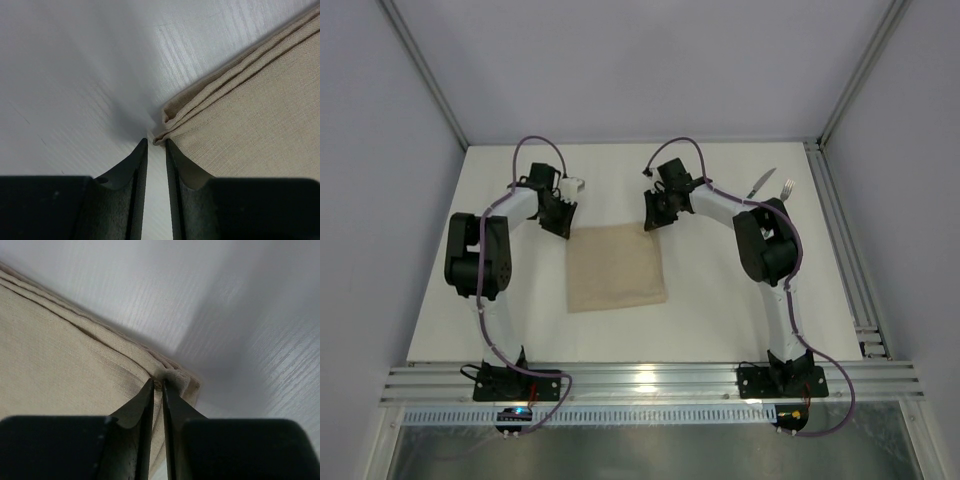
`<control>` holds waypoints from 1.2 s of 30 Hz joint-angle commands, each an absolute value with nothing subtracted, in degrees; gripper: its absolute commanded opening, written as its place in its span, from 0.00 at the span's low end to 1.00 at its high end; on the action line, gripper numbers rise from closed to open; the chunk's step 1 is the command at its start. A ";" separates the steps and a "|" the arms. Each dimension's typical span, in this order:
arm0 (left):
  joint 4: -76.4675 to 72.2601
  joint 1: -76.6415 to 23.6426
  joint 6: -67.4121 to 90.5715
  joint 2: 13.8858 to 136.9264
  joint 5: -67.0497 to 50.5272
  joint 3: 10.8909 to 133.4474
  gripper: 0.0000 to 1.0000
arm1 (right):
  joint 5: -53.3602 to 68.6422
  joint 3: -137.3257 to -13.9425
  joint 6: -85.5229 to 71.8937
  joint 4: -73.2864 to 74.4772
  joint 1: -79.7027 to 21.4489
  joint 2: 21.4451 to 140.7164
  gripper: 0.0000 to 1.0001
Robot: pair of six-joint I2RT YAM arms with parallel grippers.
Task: Fold the napkin into a case and place the utensils inside
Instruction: Smooth out the square-folded napkin at the center of the board, then pick up the top corner of the square-folded napkin from the center of the board, then fold the top corner of the smaller-rectangle-folded napkin at the center of the board.
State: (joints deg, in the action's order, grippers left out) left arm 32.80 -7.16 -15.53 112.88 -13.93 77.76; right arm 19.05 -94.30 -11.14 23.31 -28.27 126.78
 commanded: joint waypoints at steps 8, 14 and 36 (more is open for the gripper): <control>31.81 -7.03 -14.77 112.68 -14.68 79.19 0.22 | 19.95 -95.98 -10.28 24.70 -28.30 125.25 0.04; 32.26 -6.94 -15.03 110.66 -14.42 79.10 0.28 | 22.06 -92.64 -12.56 20.92 -28.74 120.24 0.04; 36.29 -5.27 -15.29 106.35 -13.01 78.49 0.38 | 26.63 -81.74 -19.25 13.36 -36.55 113.73 0.04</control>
State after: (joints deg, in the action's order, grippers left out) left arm 34.74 -6.02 -15.40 109.62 -13.43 77.76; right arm 23.75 -82.91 -16.78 17.10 -32.95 117.40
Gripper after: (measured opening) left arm 0.373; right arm 0.044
